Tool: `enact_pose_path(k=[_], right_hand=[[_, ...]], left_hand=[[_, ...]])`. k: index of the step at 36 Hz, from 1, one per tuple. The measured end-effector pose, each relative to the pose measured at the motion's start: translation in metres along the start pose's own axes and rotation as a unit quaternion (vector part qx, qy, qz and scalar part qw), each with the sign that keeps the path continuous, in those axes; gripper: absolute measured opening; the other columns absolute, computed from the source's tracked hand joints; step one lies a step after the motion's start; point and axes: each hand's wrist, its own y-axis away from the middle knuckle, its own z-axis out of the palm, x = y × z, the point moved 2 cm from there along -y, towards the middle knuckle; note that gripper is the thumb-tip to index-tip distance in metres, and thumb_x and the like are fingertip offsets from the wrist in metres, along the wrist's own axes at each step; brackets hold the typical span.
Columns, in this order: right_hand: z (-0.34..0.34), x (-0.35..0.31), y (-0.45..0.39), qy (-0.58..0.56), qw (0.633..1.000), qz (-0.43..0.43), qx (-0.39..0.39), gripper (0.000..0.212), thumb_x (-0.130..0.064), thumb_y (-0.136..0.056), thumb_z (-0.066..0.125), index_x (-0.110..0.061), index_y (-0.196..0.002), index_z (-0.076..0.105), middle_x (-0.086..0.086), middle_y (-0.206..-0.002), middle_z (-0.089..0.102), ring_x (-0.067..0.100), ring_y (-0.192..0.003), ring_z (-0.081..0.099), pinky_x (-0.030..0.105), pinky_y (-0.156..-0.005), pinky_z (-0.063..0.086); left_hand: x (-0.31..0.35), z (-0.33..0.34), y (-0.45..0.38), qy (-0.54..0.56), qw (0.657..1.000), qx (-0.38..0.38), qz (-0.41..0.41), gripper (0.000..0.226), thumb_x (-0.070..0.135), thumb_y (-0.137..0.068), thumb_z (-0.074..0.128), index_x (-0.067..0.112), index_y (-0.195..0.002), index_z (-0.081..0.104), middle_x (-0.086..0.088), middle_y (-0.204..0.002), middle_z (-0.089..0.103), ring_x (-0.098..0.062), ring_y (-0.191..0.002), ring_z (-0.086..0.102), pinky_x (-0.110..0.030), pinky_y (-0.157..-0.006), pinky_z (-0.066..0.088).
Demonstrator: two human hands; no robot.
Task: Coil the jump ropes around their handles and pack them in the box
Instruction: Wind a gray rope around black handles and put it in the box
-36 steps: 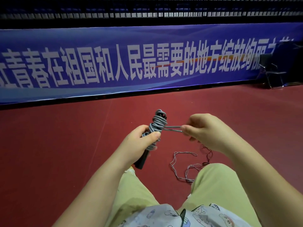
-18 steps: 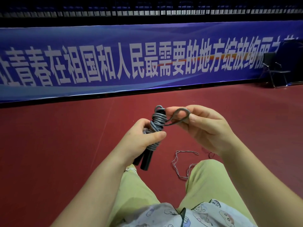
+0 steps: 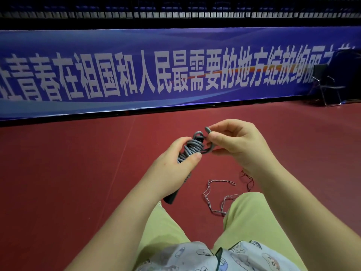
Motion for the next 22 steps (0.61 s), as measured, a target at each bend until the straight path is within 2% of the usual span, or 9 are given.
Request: enact_pose_path(k=[3, 6, 8, 11, 13, 16, 18, 22], right_hand=[[0.004, -0.002, 0.000, 0.031, 0.999, -0.017, -0.005, 0.017, -0.007, -0.085, 0.070, -0.022, -0.078, 0.071, 0.008, -0.079, 0.074, 0.029, -0.077, 0.071, 0.054, -0.079, 0.057], [0.007, 0.000, -0.002, 0.027, 1.000, -0.008, -0.004, 0.016, -0.007, -0.084, 0.071, -0.021, -0.076, 0.070, 0.010, -0.080, 0.074, 0.031, -0.079, 0.070, 0.057, -0.083, 0.055], [0.008, 0.003, -0.003, -0.005, 1.000, 0.009, 0.013, 0.016, -0.005, -0.084, 0.070, -0.018, -0.076, 0.067, 0.004, -0.074, 0.072, 0.024, -0.076, 0.067, 0.053, -0.086, 0.054], [0.010, 0.007, -0.004, -0.100, 0.994, 0.038, 0.034, 0.016, 0.000, -0.086, 0.064, -0.013, -0.077, 0.062, -0.001, -0.067, 0.069, 0.016, -0.070, 0.065, 0.041, -0.078, 0.056], [0.012, 0.008, -0.003, -0.115, 0.992, 0.043, 0.024, 0.015, 0.000, -0.088, 0.061, -0.012, -0.079, 0.061, -0.001, -0.066, 0.069, 0.014, -0.067, 0.066, 0.037, -0.075, 0.056], [0.016, 0.005, -0.002, -0.055, 0.998, 0.038, -0.006, 0.015, 0.000, -0.087, 0.063, -0.012, -0.080, 0.063, 0.002, -0.072, 0.071, 0.020, -0.072, 0.068, 0.045, -0.078, 0.058], [0.017, 0.003, -0.003, 0.028, 0.999, 0.024, -0.014, 0.016, -0.002, -0.086, 0.067, -0.016, -0.079, 0.066, 0.003, -0.075, 0.072, 0.019, -0.073, 0.068, 0.050, -0.080, 0.058], [0.017, 0.000, -0.006, 0.201, 0.979, -0.028, 0.003, 0.013, -0.011, -0.082, 0.073, -0.022, -0.076, 0.068, -0.003, -0.075, 0.071, 0.013, -0.071, 0.067, 0.042, -0.074, 0.057]], left_hand=[[0.002, -0.003, 0.001, -0.010, 1.000, 0.004, 0.008, 0.034, 0.059, -0.075, 0.050, 0.053, -0.109, 0.049, 0.019, -0.095, 0.064, -0.004, -0.087, 0.063, -0.041, -0.082, 0.054], [0.003, -0.007, 0.002, -0.020, 1.000, 0.010, 0.001, 0.033, 0.057, -0.076, 0.056, 0.049, -0.107, 0.052, 0.017, -0.093, 0.065, -0.003, -0.084, 0.063, -0.040, -0.081, 0.054], [0.003, -0.009, 0.002, -0.014, 1.000, 0.010, -0.006, 0.034, 0.055, -0.074, 0.058, 0.042, -0.105, 0.055, 0.016, -0.091, 0.066, -0.004, -0.082, 0.064, -0.040, -0.080, 0.054], [0.002, -0.012, 0.000, -0.008, 0.999, 0.025, -0.020, 0.039, 0.057, -0.069, 0.060, 0.036, -0.101, 0.056, 0.012, -0.090, 0.068, -0.006, -0.081, 0.066, -0.041, -0.079, 0.055], [0.001, -0.013, -0.002, -0.010, 0.999, 0.040, -0.029, 0.039, 0.057, -0.070, 0.065, 0.033, -0.100, 0.055, 0.011, -0.092, 0.068, -0.007, -0.083, 0.065, -0.042, -0.080, 0.054], [-0.001, -0.011, -0.004, -0.027, 0.998, 0.050, -0.041, 0.041, 0.055, -0.070, 0.071, 0.031, -0.098, 0.053, 0.010, -0.093, 0.066, -0.009, -0.085, 0.064, -0.042, -0.080, 0.053], [-0.001, -0.009, -0.003, -0.033, 0.997, 0.053, -0.047, 0.039, 0.051, -0.072, 0.073, 0.030, -0.098, 0.052, 0.010, -0.093, 0.064, -0.009, -0.084, 0.063, -0.041, -0.077, 0.054], [0.001, -0.005, -0.002, -0.058, 0.996, 0.057, -0.047, 0.040, 0.049, -0.073, 0.073, 0.029, -0.099, 0.050, 0.011, -0.092, 0.062, -0.009, -0.084, 0.061, -0.038, -0.076, 0.053]])
